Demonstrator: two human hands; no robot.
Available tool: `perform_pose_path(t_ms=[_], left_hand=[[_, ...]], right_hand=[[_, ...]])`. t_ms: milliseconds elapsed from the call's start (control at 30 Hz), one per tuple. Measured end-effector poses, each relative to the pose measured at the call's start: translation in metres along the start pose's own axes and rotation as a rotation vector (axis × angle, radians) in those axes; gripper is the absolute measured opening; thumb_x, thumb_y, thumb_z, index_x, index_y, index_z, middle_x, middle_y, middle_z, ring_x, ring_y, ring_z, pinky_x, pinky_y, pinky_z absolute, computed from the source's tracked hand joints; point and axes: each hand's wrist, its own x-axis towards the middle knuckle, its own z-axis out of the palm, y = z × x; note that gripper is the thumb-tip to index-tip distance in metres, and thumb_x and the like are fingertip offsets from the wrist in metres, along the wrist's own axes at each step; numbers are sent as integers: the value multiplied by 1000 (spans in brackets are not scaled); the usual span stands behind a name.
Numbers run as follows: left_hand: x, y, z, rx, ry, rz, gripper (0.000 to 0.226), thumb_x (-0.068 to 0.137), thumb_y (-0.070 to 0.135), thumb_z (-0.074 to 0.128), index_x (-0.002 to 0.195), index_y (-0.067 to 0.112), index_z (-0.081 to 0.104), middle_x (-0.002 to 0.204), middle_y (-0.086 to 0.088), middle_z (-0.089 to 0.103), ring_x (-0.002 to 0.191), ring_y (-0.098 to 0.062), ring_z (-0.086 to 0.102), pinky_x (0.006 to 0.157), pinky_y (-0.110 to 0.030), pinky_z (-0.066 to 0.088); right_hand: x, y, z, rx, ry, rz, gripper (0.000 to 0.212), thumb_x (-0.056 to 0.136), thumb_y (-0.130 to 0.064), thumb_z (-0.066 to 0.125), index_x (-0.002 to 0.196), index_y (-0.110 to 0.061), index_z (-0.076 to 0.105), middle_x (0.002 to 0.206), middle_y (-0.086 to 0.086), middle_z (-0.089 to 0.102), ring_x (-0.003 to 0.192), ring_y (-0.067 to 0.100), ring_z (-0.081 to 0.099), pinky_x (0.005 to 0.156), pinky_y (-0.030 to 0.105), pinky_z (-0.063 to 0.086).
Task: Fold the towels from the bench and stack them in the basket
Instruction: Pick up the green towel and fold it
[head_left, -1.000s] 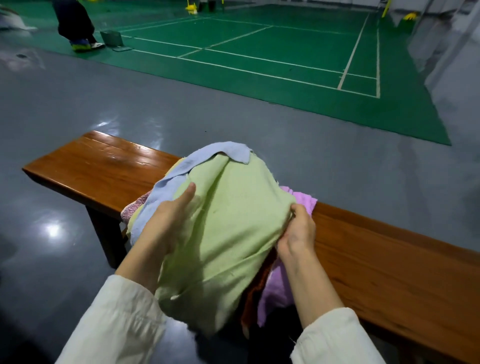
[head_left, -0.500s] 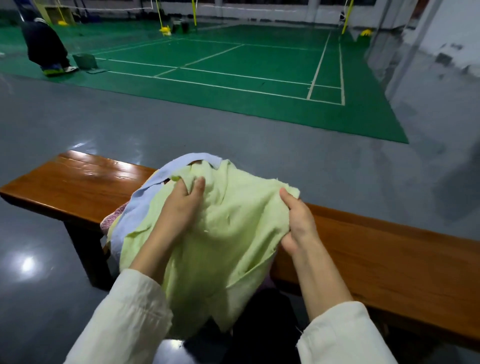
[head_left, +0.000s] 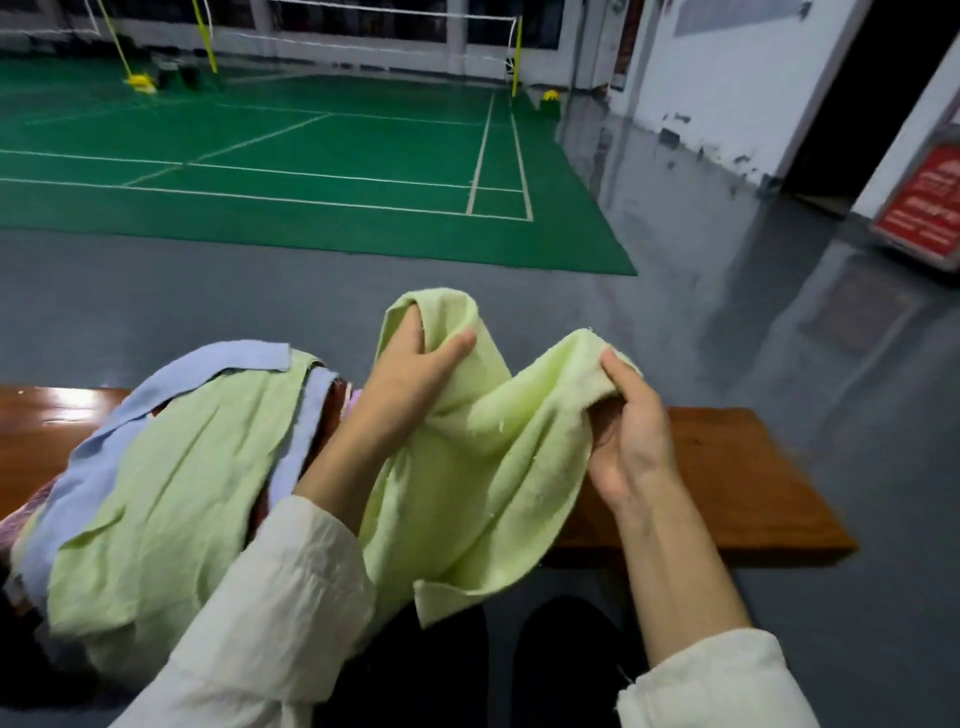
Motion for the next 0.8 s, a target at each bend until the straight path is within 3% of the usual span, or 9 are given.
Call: perform_pose_path(t_ms=[133,233,300,433,533,633,733,800], left_hand=[[4,-25,19,40,-69,-114,18,92,27,61,108,19,57,105,-1,66,95,-19,64,82,-36,53],[-2,-57,31,444,-173,-241,15,91,27,60,95,14,54,92,-3,61,83,-20,56,68,-29,43],[-14,-73,38,561,-134,-241,19,90,26,61,103,13,55,99,-3,61,83,-20,57,67,-28,42],[-46,-79,55,338,-134,-100,13,87,28,66,91,21,57,89,3,64,74,-12,60,66,-27,47],[-67,-79,68,380,-245,-103,30,83,39,69,101,22,53,88,7,59,82,-15,59,74,-28,47],[-77,-91,71,388,-182,-90,31,85,29,69,108,16,53,87,1,58,79,-17,55,71,-26,41],[-84,-105,70,277,-111,-80,10,91,17,60,91,10,54,72,3,55,66,-9,49,65,-27,39],[-88,-111,72,236,-125,-104,15,93,16,57,81,11,50,62,6,46,57,-4,41,60,-25,35]], right_hand=[[-8,5,-27,-38,50,14,19,96,-19,52,87,-13,67,76,3,73,67,13,70,56,24,56],[-9,23,-47,-25,94,109,17,98,-14,47,93,-12,63,76,4,73,63,13,69,51,25,55],[-9,37,-58,-6,129,165,15,97,-10,47,99,-7,62,85,9,71,69,17,69,55,30,58],[-9,59,-63,-35,148,197,14,94,-2,51,106,0,59,96,13,69,84,23,67,57,29,58],[-13,67,-58,-74,155,216,9,91,1,56,100,4,58,87,14,68,77,22,67,58,24,57],[-18,75,-56,-121,126,229,5,88,-1,61,84,-2,59,81,11,67,77,20,66,68,25,55],[-27,76,-60,-250,9,230,8,89,-5,61,83,-6,67,83,6,71,82,15,67,80,28,54],[-29,72,-62,-405,-36,209,14,91,-7,60,79,-7,68,79,5,69,78,13,67,77,25,56]])
